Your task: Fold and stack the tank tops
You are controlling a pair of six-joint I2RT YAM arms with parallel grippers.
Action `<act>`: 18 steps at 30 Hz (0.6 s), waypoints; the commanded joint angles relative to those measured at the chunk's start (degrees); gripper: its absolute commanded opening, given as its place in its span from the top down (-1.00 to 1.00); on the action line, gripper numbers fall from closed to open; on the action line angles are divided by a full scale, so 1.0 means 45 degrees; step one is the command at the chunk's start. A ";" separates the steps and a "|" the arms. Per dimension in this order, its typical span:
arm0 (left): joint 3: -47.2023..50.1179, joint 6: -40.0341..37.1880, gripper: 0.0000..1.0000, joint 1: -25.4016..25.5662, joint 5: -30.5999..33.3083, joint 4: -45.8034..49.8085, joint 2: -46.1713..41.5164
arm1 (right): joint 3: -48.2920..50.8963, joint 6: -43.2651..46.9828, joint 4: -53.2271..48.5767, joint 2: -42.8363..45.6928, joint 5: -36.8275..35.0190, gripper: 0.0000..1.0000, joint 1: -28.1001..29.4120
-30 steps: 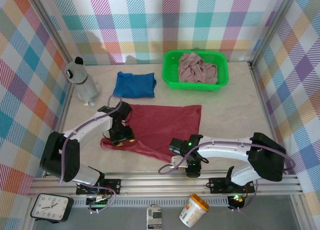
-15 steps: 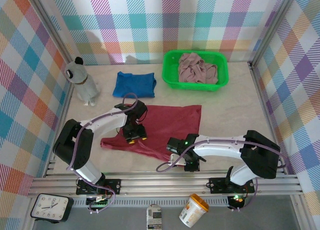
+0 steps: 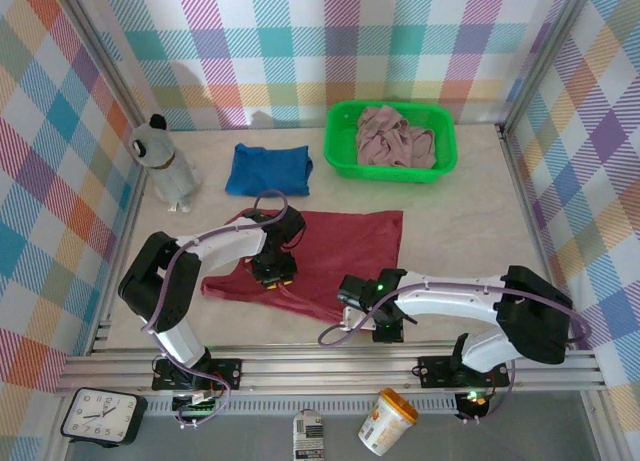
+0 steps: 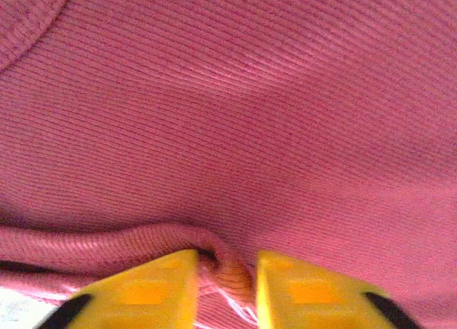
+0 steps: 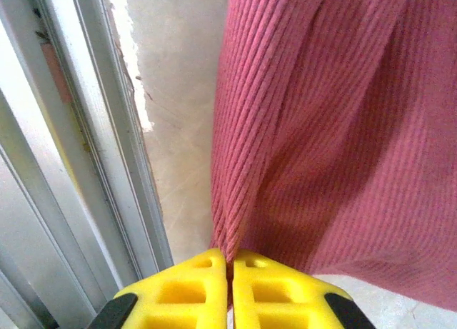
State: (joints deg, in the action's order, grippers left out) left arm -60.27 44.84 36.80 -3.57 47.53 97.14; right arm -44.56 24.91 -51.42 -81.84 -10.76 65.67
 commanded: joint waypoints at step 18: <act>-0.0576 0.0082 1.00 0.0373 0.0703 0.2990 -0.2187 | 0.0197 0.0280 -0.0743 0.1157 -0.1442 0.78 -0.0540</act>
State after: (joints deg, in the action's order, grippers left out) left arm -62.24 44.99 37.78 -1.83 56.01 90.43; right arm -43.92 24.95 -52.82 -77.73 -15.25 64.27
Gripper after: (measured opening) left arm 0.047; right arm 0.110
